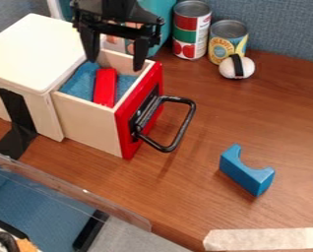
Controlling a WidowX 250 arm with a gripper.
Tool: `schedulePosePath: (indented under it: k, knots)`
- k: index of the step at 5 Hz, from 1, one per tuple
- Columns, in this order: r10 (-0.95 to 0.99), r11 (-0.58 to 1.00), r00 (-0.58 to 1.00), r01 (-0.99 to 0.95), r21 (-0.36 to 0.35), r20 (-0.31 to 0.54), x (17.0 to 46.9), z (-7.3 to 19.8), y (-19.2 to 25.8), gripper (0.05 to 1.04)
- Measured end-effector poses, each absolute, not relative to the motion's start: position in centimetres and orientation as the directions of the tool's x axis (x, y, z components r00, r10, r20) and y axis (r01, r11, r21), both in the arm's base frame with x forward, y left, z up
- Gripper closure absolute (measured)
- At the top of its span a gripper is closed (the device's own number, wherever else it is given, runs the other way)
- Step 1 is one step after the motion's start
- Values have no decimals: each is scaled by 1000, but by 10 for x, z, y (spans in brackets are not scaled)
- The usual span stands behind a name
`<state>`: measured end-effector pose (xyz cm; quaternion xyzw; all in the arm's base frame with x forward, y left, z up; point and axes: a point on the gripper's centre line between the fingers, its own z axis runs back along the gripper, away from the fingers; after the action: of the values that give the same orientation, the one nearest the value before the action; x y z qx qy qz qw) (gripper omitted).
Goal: Take the red object from the drawer and put it on the middle part of the table
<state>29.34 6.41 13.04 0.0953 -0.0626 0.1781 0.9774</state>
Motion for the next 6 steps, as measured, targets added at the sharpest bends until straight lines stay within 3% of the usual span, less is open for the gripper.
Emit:
schedulePosePath:
  k: [2,4,6]
  knots:
    - [452,852,862,-494,176,230,286,127,85,85]
    - [547,774,773,-613,158,320,293,104,84,85]
    - [624,697,663,-711,88,415,292,87,86,85]
